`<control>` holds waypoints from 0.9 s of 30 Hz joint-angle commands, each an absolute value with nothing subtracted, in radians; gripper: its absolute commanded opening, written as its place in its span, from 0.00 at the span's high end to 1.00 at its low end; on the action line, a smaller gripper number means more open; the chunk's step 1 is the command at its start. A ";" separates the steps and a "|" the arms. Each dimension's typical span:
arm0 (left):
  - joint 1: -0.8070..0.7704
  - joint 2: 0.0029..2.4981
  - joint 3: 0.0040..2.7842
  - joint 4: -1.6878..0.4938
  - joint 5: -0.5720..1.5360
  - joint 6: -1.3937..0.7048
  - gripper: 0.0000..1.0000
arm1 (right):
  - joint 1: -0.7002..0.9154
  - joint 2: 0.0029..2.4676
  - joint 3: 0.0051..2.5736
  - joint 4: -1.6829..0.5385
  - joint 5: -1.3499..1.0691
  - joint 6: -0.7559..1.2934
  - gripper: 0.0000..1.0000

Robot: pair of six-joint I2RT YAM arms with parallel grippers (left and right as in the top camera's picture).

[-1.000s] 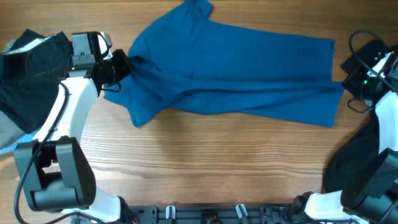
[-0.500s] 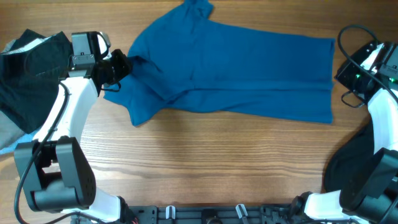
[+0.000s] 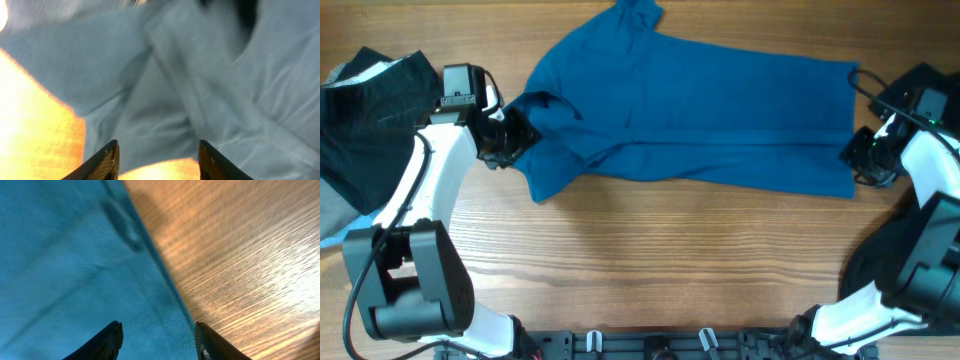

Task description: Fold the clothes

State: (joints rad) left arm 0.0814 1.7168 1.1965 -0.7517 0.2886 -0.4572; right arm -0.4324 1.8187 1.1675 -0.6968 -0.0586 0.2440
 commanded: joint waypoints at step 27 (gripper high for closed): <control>0.023 1.833 1.208 -0.778 0.107 -0.397 0.58 | -0.429 1.973 1.163 -0.736 0.000 0.251 0.69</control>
State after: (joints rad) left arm 0.0307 1.8217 1.1965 -0.7788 0.1314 -0.4046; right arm -0.4324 1.9152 1.1763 -0.7250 -0.0402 0.2443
